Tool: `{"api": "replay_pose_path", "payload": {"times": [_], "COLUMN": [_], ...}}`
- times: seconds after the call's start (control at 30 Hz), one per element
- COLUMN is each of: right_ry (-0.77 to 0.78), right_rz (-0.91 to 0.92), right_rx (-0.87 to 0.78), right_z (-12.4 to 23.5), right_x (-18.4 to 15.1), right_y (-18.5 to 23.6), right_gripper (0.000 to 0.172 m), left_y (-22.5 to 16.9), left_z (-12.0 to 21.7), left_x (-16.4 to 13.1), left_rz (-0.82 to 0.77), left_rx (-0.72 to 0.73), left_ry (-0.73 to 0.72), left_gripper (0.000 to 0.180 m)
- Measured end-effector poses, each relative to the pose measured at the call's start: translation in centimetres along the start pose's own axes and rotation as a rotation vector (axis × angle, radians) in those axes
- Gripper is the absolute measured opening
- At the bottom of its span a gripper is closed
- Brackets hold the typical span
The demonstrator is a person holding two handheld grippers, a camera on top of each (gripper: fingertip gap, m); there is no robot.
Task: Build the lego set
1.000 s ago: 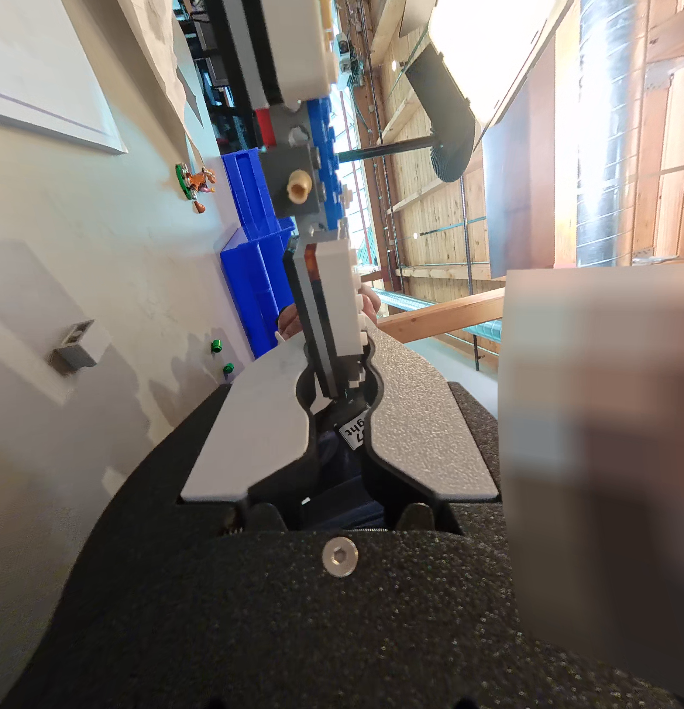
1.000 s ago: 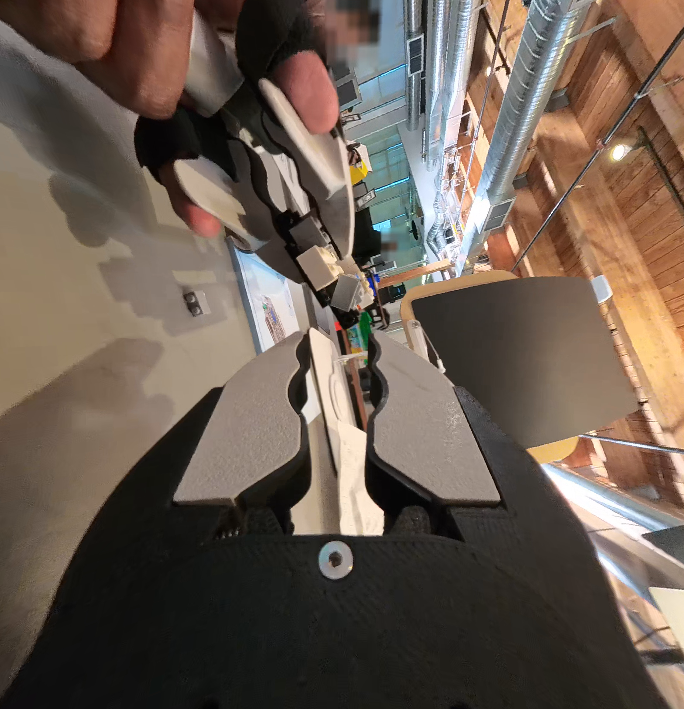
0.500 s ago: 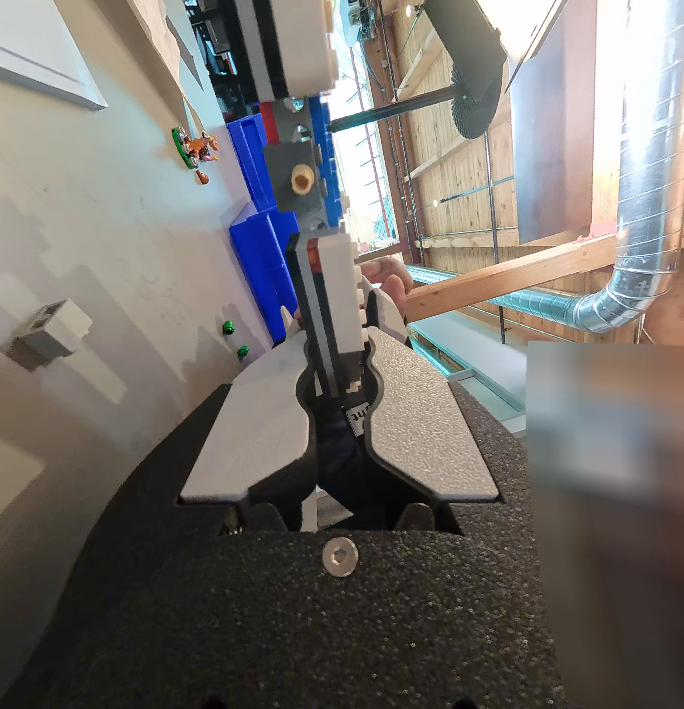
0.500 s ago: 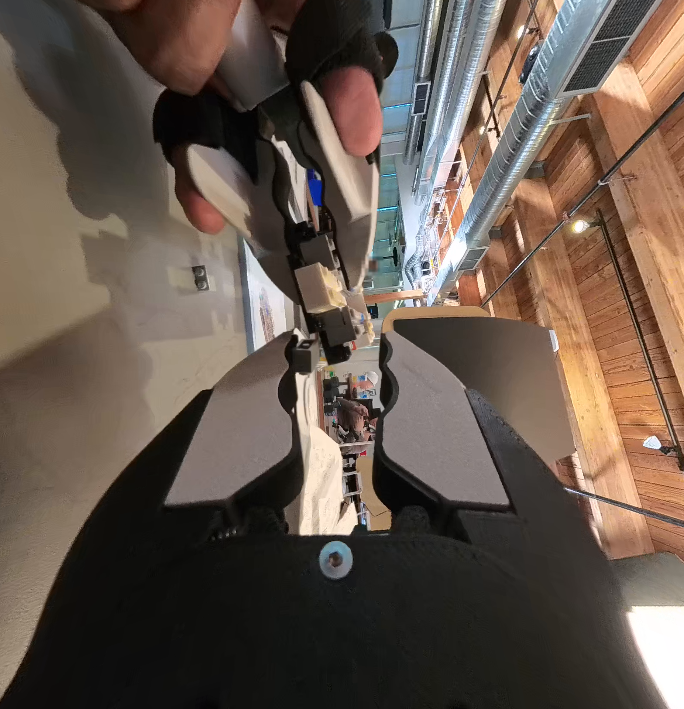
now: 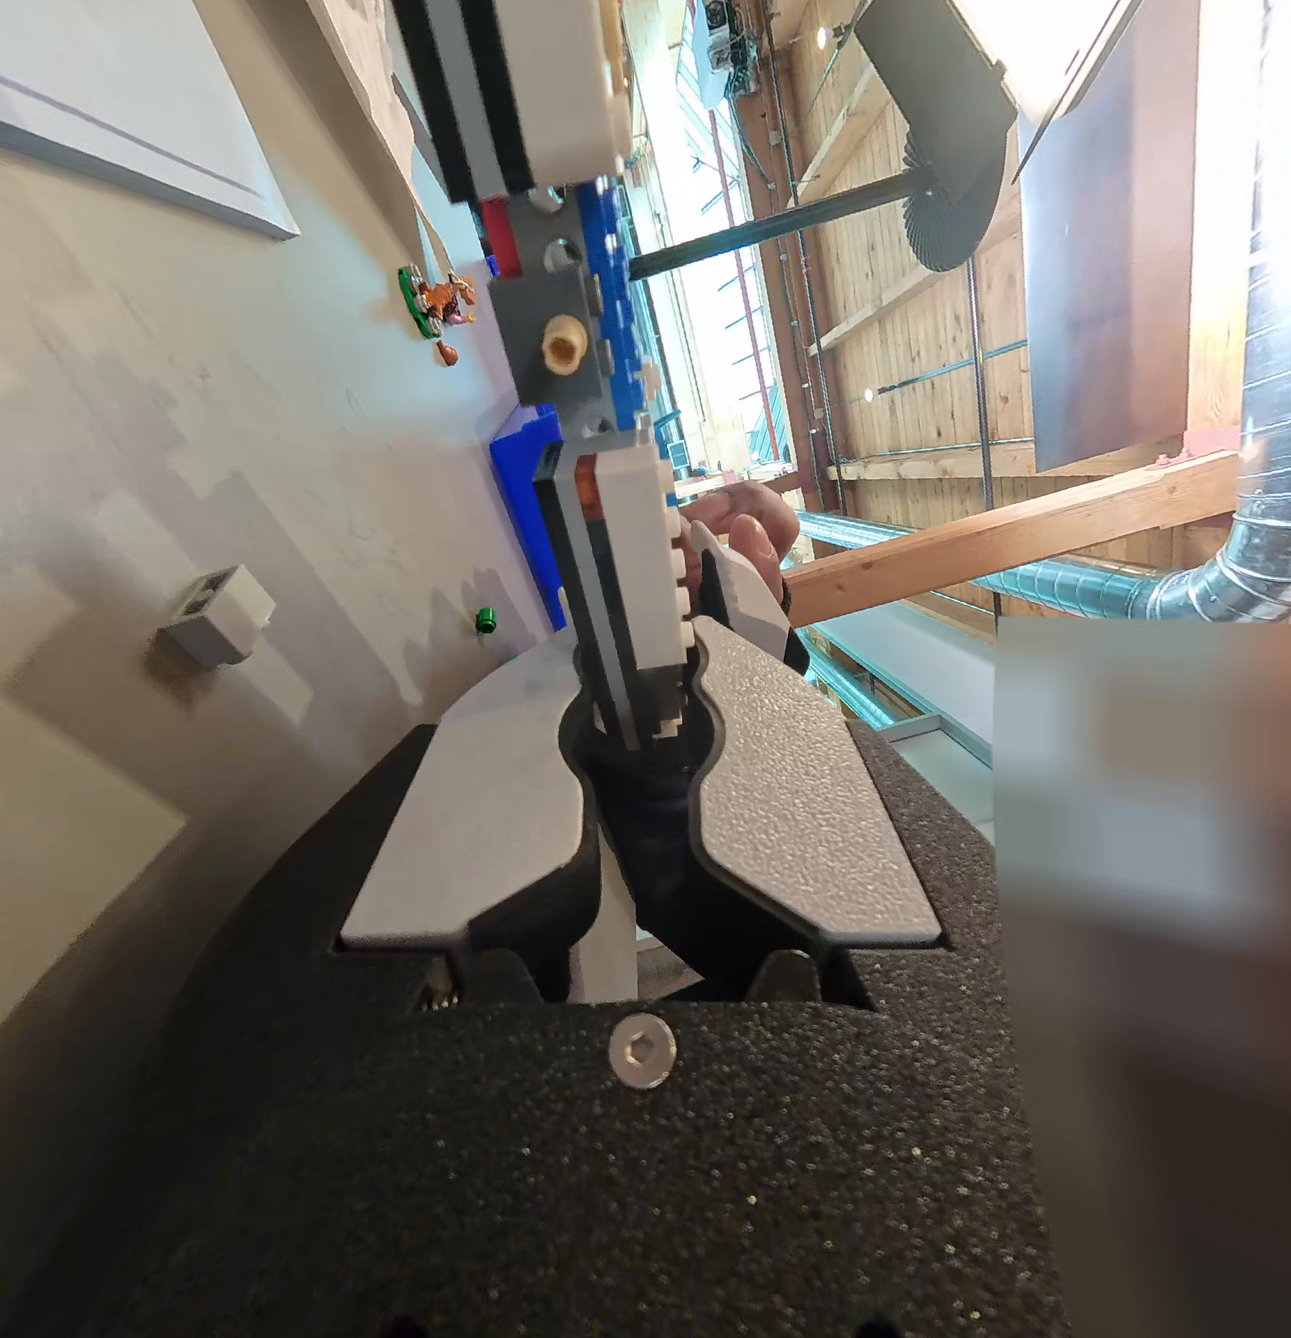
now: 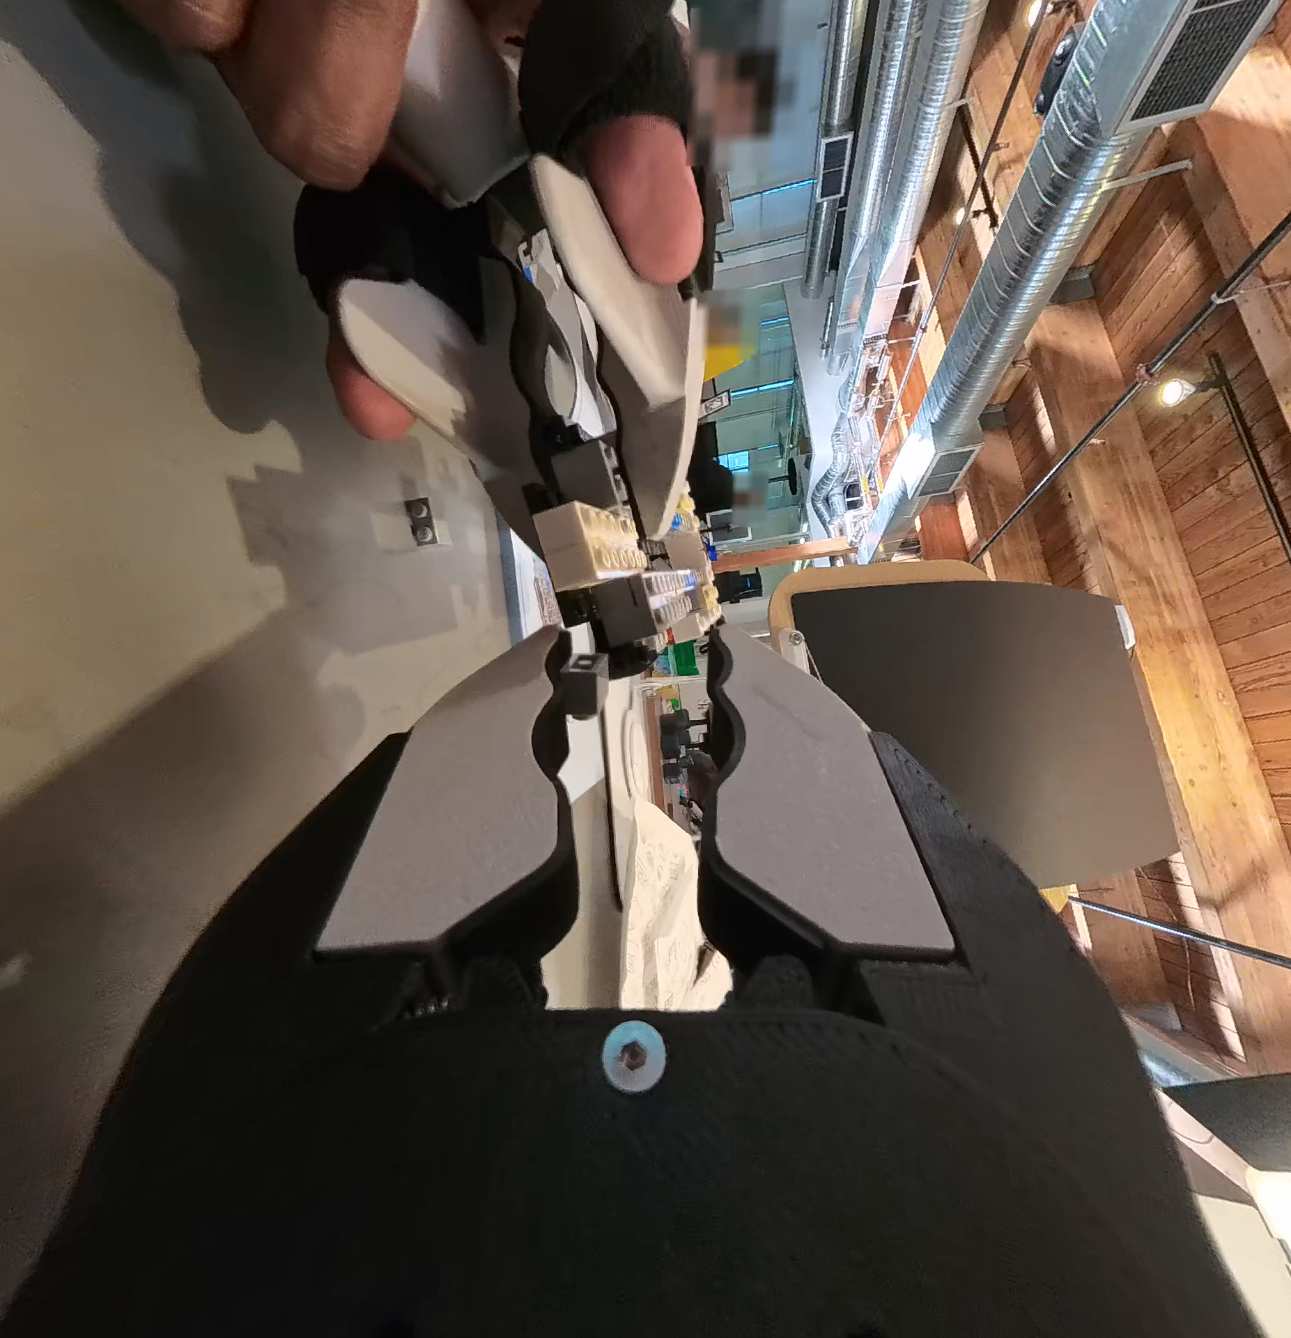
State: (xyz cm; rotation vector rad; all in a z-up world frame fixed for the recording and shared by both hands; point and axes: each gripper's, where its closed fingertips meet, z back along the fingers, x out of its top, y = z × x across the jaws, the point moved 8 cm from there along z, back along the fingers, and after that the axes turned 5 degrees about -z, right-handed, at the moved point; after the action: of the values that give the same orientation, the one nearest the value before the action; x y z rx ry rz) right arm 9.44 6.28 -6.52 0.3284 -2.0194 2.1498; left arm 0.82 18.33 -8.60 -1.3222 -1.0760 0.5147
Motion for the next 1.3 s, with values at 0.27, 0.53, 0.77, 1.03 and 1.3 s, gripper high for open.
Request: {"api": "replay_pose_path", "payload": {"times": [0.27, 0.53, 0.77, 1.03, 1.3], "right_ry": [-0.004, 0.073, 0.053, 0.002, -0.031], "right_rz": [-0.117, 0.02, 0.052, -0.052, -0.068], "right_rx": [0.129, 0.033, -0.009, -0.018, -0.033], "right_z": [-0.3, -0.9, -0.8, -0.4, -0.2], "right_x": [0.2, 0.2, 0.3, 0.6, 1.2], "right_y": [0.8, 1.0, 0.9, 0.3, 0.1], "right_gripper": [0.041, 0.048, 0.03, 0.029, 0.029], "left_y": [0.1, 0.1, -0.1, -1.2, -2.0], "left_z": [0.4, 0.1, -0.3, -0.2, 0.2], "left_x": [0.2, -0.1, -0.4, 0.6, 1.4], "left_rz": [-0.007, -0.002, -0.021, -0.261, -0.453], "left_rx": [0.025, 0.044, 0.022, 0.058, 0.097], "left_ry": [-0.032, 0.007, 0.046, 0.087, 0.18], "left_gripper": [0.021, 0.021, 0.022, 0.035, 0.053]}}
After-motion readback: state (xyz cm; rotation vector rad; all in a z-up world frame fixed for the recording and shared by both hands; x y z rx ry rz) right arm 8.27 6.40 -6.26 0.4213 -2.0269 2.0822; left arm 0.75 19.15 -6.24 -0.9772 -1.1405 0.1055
